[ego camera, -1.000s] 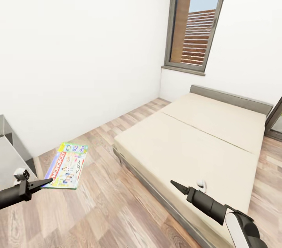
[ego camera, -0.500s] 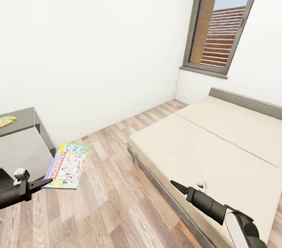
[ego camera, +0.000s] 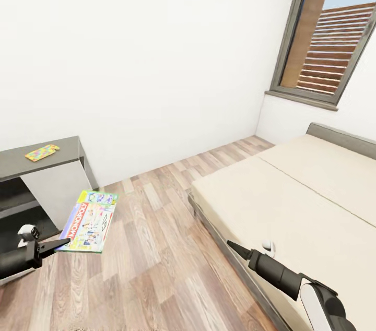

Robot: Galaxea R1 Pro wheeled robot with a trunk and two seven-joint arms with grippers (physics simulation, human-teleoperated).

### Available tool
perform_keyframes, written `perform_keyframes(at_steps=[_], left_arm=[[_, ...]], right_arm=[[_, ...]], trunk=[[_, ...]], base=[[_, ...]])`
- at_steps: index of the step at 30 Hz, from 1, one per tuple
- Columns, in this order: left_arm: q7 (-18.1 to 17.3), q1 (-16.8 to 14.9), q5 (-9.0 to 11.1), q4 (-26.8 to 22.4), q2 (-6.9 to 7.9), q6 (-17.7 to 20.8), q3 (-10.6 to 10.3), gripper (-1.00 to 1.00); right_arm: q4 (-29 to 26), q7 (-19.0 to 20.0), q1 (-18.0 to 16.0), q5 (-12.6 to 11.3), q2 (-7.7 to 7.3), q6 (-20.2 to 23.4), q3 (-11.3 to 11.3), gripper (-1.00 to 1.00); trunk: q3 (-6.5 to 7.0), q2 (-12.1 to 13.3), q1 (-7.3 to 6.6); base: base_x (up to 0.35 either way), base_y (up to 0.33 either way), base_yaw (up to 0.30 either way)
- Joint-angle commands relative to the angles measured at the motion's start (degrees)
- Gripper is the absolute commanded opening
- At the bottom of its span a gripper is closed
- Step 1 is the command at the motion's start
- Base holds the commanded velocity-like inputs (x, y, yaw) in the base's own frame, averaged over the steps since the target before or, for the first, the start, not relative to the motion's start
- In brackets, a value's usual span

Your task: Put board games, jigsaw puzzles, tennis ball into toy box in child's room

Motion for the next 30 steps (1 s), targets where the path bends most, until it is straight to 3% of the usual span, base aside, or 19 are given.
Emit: perform_keyframes(at_steps=[1,30], left_arm=[[-0.3,-0.1,0.0,0.0,0.0,0.6,0.0,-1.0],[-0.3,-0.1,0.2,0.0,-0.61,0.5,-0.2,-1.0]], right_arm=[[0.0,0.0,0.0,-0.2,0.07,0.4,-0.1,1.0],[-0.1,0.0,-0.1,-0.2,-0.09,0.4,-0.1,1.0]], trunk=[[0.1,0.4,-0.22],[4.61,12.0,-6.59]], base=[[0.0,0.0,0.282],[0.0,0.0,0.282]])
